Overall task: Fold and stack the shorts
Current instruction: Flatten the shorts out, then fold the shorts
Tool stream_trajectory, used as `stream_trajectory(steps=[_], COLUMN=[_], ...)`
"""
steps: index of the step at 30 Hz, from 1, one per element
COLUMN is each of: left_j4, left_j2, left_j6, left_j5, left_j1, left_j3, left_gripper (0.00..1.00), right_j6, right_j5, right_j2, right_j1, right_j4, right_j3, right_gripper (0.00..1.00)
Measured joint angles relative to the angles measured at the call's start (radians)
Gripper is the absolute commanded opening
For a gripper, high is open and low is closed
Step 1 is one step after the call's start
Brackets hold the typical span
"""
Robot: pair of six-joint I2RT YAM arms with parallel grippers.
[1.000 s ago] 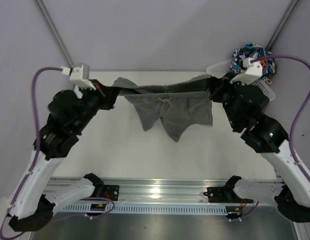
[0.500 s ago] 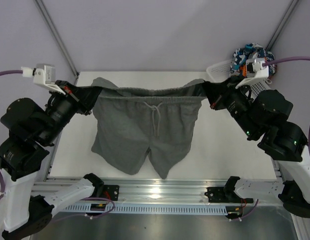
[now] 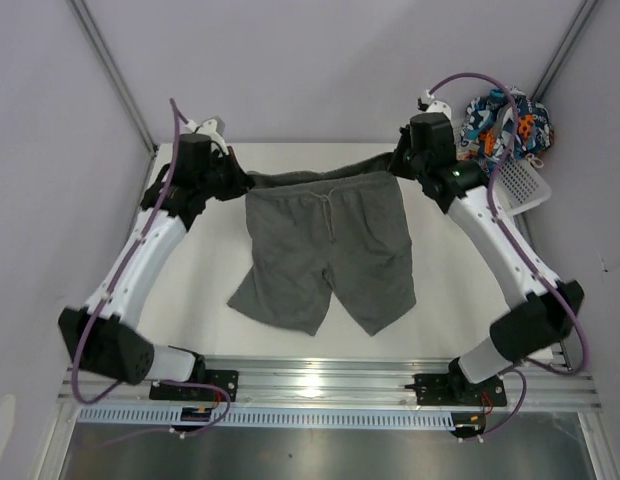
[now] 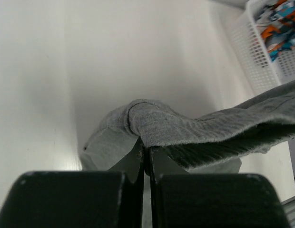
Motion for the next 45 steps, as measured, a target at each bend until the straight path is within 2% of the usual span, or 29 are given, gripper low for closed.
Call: stream_trajectory(steps=[4, 7, 8, 9, 10, 11, 12, 15, 18, 23, 29, 36, 41, 45], left_j4=[0.103, 0.161, 0.178, 0.193, 0.206, 0.215, 0.23, 0.293, 0.327, 0.334, 0.357, 0.353, 0.325, 0.323], left_j2=[0.217, 0.363, 0.406, 0.452, 0.494, 0.539, 0.586, 0.7, 0.748, 0.75, 0.656, 0.533, 0.506, 0.47], left_j6=[-0.04, -0.074, -0.084, -0.094, -0.104, -0.114, -0.124, -0.176, -0.213, -0.232, -0.231, -0.227, -0.222, -0.228], left_j5=[0.058, 0.076, 0.081, 0.084, 0.087, 0.091, 0.094, 0.12, 0.134, 0.134, 0.131, 0.13, 0.147, 0.19], left_j1=[0.067, 0.11, 0.124, 0.138, 0.153, 0.167, 0.182, 0.23, 0.277, 0.328, 0.342, 0.344, 0.366, 0.42], left_j3=[-0.003, 0.029, 0.05, 0.076, 0.108, 0.148, 0.187, 0.268, 0.256, 0.215, 0.099, 0.038, 0.03, -0.032], left_gripper=[0.0, 0.0, 0.0, 0.04, 0.12, 0.26, 0.51, 0.68, 0.86, 0.86, 0.86, 0.87, 0.87, 0.87], right_j6=[0.031, 0.036, 0.035, 0.04, 0.038, 0.036, 0.03, 0.004, -0.045, -0.124, -0.139, -0.081, -0.027, 0.018], right_j5=[-0.119, -0.195, -0.215, -0.233, -0.244, -0.255, -0.264, -0.265, -0.241, -0.278, -0.291, -0.198, -0.101, -0.02], right_j2=[0.219, 0.454, 0.535, 0.609, 0.681, 0.743, 0.795, 0.845, 0.753, 0.546, 0.471, 0.505, 0.57, 0.647], right_j1=[-0.087, -0.116, -0.121, -0.124, -0.126, -0.127, -0.126, -0.117, -0.078, 0.069, 0.313, 0.568, 0.671, 0.739], right_j4=[0.095, 0.152, 0.171, 0.192, 0.193, 0.194, 0.188, 0.17, 0.208, 0.255, 0.286, 0.291, 0.281, 0.275], right_j3=[0.044, 0.214, 0.296, 0.374, 0.457, 0.54, 0.614, 0.698, 0.547, 0.2, 0.0, -0.053, -0.029, 0.02], right_gripper=[0.0, 0.03, 0.37, 0.59, 0.73, 0.79, 0.8, 0.79, 0.74, 0.58, 0.45, 0.43, 0.49, 0.56])
